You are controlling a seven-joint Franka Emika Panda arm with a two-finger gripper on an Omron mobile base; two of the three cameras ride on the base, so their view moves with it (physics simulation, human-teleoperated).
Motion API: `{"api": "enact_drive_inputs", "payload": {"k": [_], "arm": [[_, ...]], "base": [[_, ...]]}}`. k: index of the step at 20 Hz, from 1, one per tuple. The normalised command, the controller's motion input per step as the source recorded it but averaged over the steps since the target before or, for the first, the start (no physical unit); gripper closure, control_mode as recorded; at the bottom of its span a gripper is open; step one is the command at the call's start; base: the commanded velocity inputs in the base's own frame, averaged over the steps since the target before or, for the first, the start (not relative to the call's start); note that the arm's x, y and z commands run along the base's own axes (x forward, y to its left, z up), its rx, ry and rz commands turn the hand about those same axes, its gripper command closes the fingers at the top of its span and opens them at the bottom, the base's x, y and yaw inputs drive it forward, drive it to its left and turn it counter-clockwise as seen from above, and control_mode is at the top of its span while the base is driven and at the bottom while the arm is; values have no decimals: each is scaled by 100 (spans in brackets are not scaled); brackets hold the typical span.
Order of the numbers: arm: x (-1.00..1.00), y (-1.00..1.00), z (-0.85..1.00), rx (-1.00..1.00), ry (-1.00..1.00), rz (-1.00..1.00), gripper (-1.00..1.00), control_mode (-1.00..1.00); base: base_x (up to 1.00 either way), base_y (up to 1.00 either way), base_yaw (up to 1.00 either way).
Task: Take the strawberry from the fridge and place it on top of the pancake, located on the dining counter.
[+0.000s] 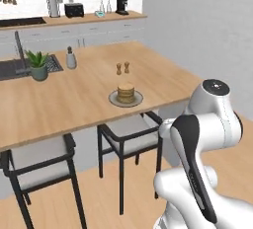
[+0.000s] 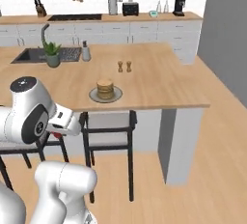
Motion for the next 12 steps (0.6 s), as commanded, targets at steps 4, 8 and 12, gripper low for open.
{"api": "enact_drive_inputs", "payload": {"k": [4, 8, 12], "arm": [[0, 0, 0, 0, 0, 0, 100, 100], [0, 0, 0, 0, 0, 0, 100, 100], [0, 0, 0, 0, 0, 0, 100, 100]], "base": [[44, -74, 54], [59, -56, 40], [58, -21, 8]]}}
